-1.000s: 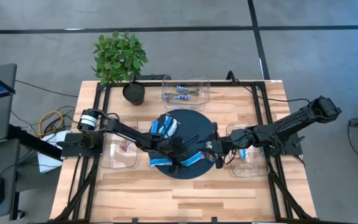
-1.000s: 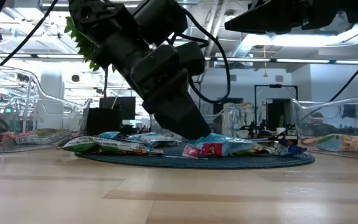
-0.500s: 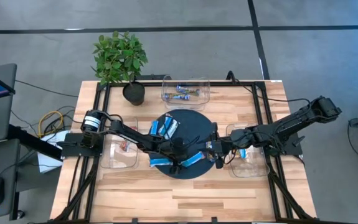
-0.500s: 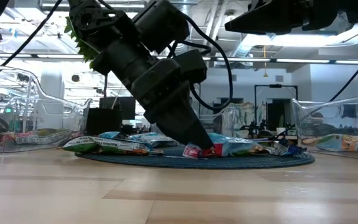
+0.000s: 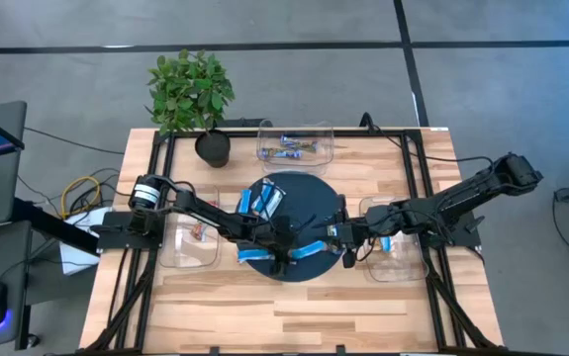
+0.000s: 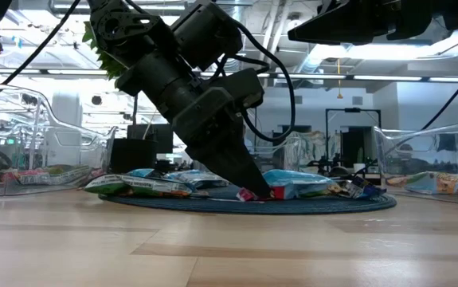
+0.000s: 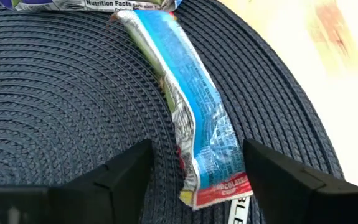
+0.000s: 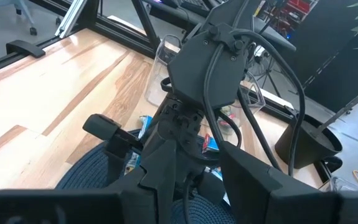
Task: Pick and place Granola Bars by type
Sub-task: Put the bottom red granola bar into the left transparent bin
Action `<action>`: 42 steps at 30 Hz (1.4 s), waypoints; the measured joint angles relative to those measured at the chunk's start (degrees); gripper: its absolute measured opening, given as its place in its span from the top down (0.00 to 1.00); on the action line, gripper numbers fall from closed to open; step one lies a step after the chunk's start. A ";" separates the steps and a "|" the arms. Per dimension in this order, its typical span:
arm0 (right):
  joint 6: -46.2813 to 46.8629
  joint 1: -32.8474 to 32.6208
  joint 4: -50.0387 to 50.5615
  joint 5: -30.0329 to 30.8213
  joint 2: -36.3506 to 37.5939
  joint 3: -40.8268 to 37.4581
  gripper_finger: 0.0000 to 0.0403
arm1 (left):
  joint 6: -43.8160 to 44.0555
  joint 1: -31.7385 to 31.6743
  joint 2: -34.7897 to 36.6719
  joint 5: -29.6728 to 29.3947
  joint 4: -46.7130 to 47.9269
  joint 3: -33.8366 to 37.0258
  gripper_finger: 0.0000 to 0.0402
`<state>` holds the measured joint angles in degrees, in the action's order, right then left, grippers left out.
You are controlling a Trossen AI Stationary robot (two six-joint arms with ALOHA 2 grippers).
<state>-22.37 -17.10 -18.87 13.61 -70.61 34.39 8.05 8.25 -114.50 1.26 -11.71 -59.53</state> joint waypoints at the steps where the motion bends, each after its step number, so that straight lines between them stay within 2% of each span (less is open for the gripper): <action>1: 0.00 0.00 0.01 0.00 0.00 0.00 0.71 | -0.02 0.00 0.00 -0.02 0.07 -0.02 0.42; 13: 0.00 0.00 0.01 -0.01 0.00 0.00 0.71 | -0.79 0.00 0.04 0.00 0.68 0.00 0.61; 20: 0.00 0.00 0.39 0.00 0.00 0.00 0.71 | -0.79 0.00 0.04 0.26 0.68 0.00 0.69; 38: 0.01 0.00 0.45 0.00 0.00 0.00 0.71 | -4.14 1.50 0.04 -2.16 0.79 -1.64 0.71; 42: 0.36 0.01 0.56 0.00 0.00 0.00 0.71 | -5.67 1.99 0.08 -4.48 3.42 -3.21 0.71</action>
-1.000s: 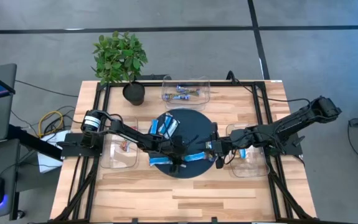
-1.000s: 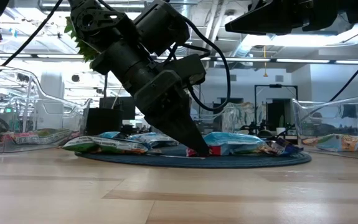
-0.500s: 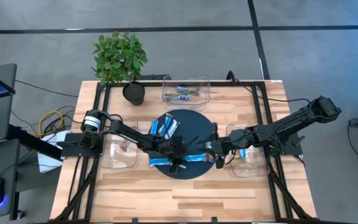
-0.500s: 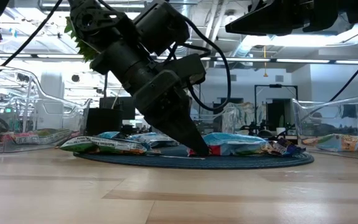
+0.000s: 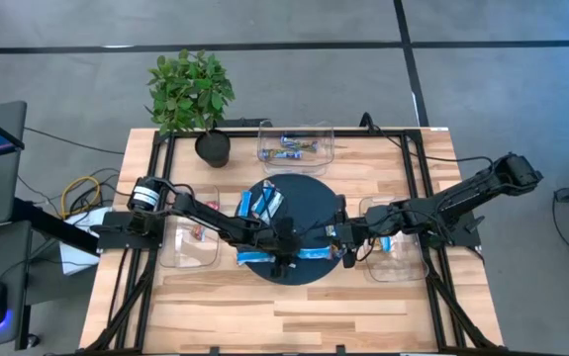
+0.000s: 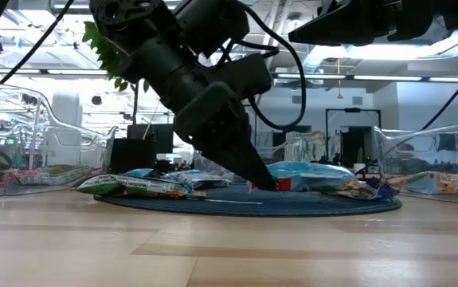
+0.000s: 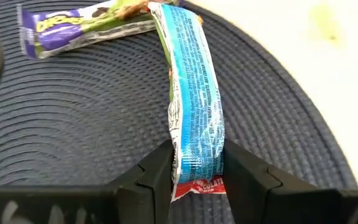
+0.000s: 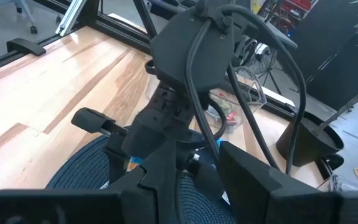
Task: Pick and place Granola Bars by type
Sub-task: Put the bottom red granola bar into the left transparent bin
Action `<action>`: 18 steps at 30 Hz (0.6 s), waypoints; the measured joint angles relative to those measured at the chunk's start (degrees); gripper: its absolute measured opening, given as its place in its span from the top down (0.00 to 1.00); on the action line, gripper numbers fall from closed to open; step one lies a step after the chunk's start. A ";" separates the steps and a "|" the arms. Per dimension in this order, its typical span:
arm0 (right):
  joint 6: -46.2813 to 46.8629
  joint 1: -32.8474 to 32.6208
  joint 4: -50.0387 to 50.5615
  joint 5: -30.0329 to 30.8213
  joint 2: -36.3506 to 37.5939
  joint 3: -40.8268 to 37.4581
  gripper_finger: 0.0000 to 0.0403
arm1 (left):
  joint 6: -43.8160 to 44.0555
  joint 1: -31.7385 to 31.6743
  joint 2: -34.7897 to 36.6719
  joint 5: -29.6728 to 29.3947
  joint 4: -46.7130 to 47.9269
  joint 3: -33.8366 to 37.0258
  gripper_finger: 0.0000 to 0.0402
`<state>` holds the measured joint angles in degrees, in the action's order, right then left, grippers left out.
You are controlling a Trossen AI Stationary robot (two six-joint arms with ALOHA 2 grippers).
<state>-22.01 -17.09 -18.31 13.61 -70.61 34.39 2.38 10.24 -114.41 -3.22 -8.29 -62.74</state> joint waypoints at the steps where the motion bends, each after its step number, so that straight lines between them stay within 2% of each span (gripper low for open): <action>1: 0.17 0.00 0.26 0.00 0.00 0.00 0.71 | -0.34 0.13 0.00 -1.02 0.95 -0.35 0.71; 7: 0.60 0.00 0.73 -0.01 0.00 0.00 0.71 | -2.34 1.08 0.00 -6.48 6.07 -2.43 0.71; 14: 1.06 0.00 0.74 -0.01 0.00 0.00 0.71 | -4.27 2.17 0.05 -7.17 12.33 -5.14 0.71; 18: 1.09 0.01 0.86 0.00 0.00 0.00 0.71 | -5.29 2.83 1.99 -10.57 16.49 -6.25 0.71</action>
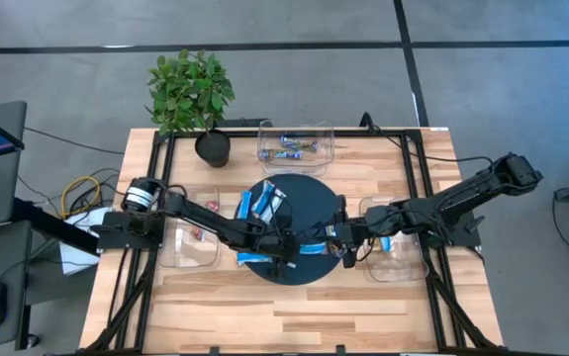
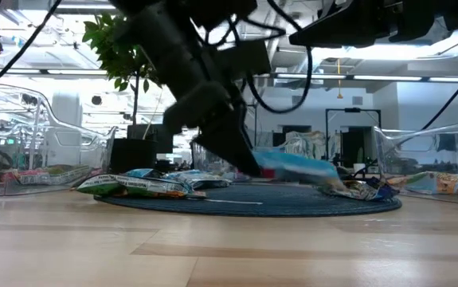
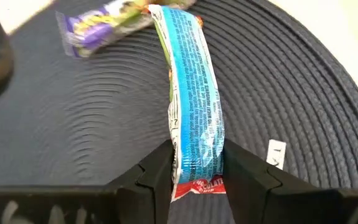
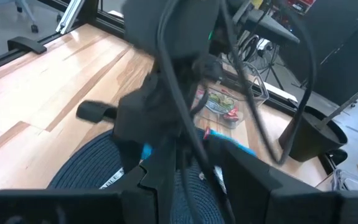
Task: Pick and place Granola Bars by type
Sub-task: Put the bottom red granola bar into the left transparent bin
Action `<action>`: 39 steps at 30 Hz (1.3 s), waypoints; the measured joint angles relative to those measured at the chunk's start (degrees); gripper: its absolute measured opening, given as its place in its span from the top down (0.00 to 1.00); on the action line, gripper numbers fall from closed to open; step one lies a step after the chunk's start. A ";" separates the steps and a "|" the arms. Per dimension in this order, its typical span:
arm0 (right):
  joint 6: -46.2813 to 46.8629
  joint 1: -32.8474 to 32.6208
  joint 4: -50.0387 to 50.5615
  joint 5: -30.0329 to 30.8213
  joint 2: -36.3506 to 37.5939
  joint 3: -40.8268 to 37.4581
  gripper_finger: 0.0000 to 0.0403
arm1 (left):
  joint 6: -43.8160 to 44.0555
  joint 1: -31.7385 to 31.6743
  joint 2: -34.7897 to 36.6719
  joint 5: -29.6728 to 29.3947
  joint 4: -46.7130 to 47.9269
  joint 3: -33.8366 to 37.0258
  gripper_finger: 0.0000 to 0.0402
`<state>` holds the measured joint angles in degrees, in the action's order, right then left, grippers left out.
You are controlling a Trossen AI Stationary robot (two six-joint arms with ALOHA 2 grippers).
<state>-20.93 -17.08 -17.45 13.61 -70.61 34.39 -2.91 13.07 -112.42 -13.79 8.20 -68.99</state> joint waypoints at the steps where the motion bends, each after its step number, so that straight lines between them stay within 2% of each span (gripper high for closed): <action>1: 0.02 0.00 0.06 0.00 0.00 0.00 0.71 | -0.25 0.14 0.92 -0.87 1.00 0.00 0.71; 9: 0.04 -0.01 0.28 0.00 0.02 0.00 0.71 | -1.50 0.91 9.97 -8.01 6.44 1.97 0.71; 14: 0.06 -0.02 0.31 0.00 0.02 0.00 0.71 | -0.47 0.80 16.29 -12.20 7.62 7.48 0.71; 20: 0.23 -0.02 0.30 -0.02 0.02 0.00 0.71 | 5.28 0.80 25.95 -18.16 9.92 14.99 0.71; 29: 0.57 -0.02 0.28 0.00 0.02 0.02 0.71 | 23.53 4.90 43.85 -30.90 25.41 22.16 0.71; 35: 1.19 -0.02 0.29 0.00 0.02 0.02 0.71 | 42.15 10.03 51.70 -34.50 40.37 23.45 0.71; 39: 1.43 -0.02 0.28 0.00 0.02 0.02 0.71 | 55.06 13.92 53.28 -33.97 48.47 24.89 0.71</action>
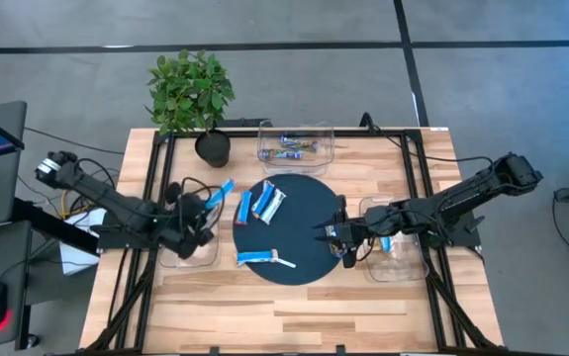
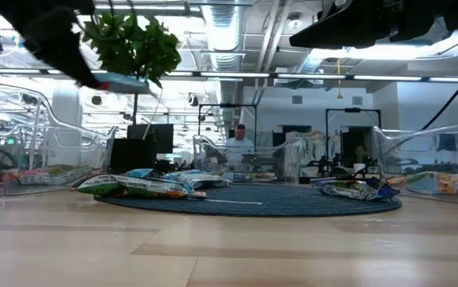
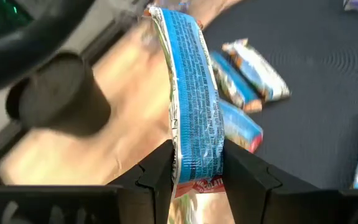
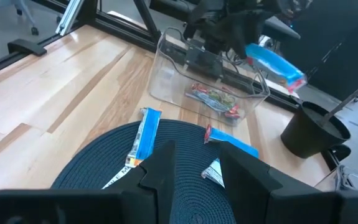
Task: Pick and place Granola Bars by type
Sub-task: Put the bottom red granola bar into the left transparent bin
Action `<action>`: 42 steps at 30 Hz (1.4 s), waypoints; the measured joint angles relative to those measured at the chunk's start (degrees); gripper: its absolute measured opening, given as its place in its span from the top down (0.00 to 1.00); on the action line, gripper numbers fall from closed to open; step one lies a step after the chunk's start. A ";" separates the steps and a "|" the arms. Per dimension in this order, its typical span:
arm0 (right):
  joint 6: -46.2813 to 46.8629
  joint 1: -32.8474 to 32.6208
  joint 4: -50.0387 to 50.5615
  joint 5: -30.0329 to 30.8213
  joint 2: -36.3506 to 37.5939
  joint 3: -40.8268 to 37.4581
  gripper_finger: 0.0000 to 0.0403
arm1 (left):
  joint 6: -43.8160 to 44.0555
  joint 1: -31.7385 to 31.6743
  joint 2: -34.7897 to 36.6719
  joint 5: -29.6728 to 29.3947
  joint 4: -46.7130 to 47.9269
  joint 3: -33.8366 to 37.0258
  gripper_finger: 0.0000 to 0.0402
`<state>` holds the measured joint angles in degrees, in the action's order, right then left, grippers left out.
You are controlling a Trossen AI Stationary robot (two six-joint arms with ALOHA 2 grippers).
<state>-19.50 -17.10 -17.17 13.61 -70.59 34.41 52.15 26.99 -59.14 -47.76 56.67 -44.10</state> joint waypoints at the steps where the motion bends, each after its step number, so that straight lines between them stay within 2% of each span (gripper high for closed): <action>1: 0.01 0.00 0.00 0.00 0.00 0.00 0.71 | 2.66 0.95 0.02 0.35 1.38 0.37 0.71; 5: 0.05 0.00 -0.02 0.00 0.00 0.00 0.71 | 11.33 4.62 -0.03 1.46 5.28 1.68 0.71; 18: 0.14 0.00 -0.02 0.00 0.00 0.00 0.71 | 30.01 16.61 -0.08 4.43 13.49 2.12 0.71; 25: 0.52 0.00 -0.02 0.00 0.00 0.00 0.71 | 39.68 20.69 -0.08 6.98 18.77 2.12 0.71; 32: 1.09 0.00 -0.02 0.00 0.00 0.00 0.71 | 40.47 21.39 -0.10 9.87 19.97 2.12 0.71; 42: 1.10 0.00 -0.02 0.00 0.00 0.00 0.71 | 40.41 21.39 -0.10 10.09 22.74 2.12 0.71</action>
<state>-18.39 -17.10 -17.19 13.61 -70.59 34.41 92.56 48.38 -59.24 -37.67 79.41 -41.98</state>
